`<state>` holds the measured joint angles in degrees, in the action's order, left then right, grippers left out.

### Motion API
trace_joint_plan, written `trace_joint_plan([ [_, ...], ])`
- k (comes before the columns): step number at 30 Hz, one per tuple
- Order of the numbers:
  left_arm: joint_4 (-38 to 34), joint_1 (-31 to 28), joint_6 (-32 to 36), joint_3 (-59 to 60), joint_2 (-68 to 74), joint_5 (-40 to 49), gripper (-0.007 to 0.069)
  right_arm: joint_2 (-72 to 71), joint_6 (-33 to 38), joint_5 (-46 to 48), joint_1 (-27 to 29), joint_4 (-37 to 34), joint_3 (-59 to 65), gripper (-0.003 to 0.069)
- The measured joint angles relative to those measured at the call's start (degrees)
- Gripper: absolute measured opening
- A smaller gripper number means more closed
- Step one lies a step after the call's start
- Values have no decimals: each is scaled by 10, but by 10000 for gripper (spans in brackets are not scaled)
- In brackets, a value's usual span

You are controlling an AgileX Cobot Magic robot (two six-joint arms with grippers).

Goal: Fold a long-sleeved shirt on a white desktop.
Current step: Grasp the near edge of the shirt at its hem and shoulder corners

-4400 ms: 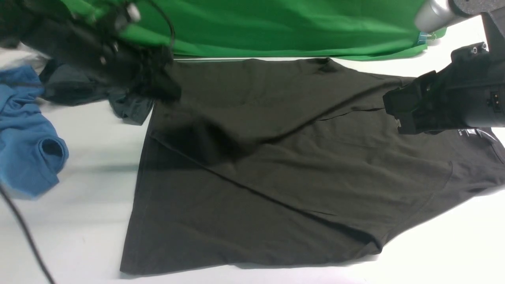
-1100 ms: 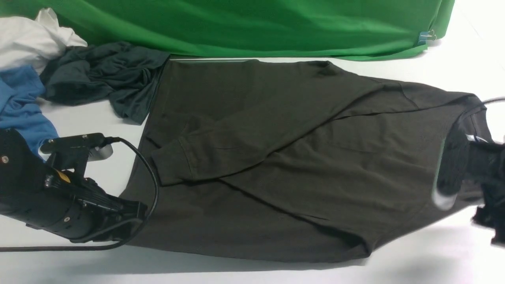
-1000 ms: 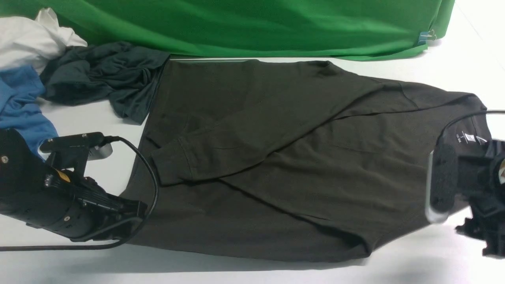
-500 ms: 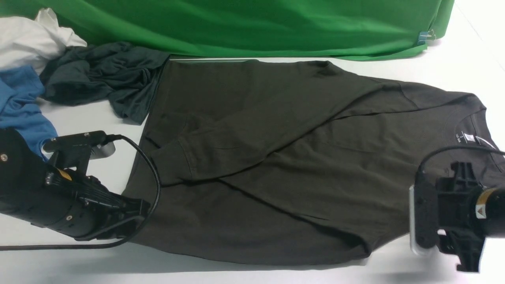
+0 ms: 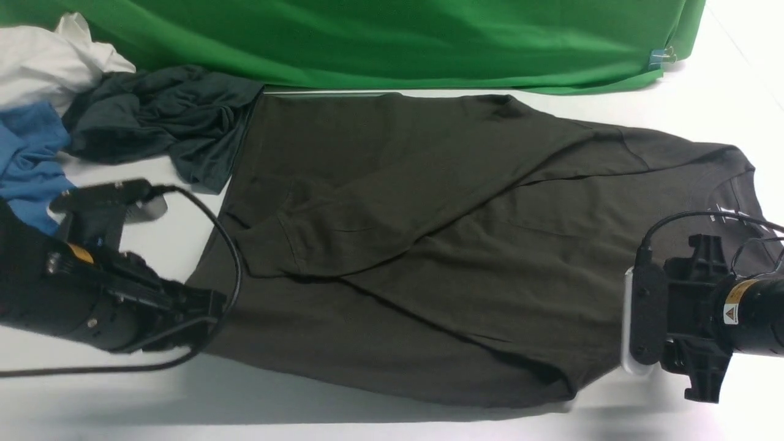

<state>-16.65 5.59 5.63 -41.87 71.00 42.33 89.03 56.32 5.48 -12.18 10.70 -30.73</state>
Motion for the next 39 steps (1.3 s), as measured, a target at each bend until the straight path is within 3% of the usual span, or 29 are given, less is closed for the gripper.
trace_joint_plan([
  [20,-6,0,-1,-53,-1,14,43,-58,24,106,-7,-81,17,540],
  [28,-11,0,-1,-53,-1,16,43,-45,27,59,-149,-102,18,540],
  [31,-11,0,0,-53,-1,16,43,-31,0,32,-172,-107,17,540],
  [37,-11,0,0,-53,-1,16,43,2,-47,-7,-182,-107,10,472],
  [39,-11,0,0,-53,-1,18,43,11,-63,-18,-183,-107,8,382],
])
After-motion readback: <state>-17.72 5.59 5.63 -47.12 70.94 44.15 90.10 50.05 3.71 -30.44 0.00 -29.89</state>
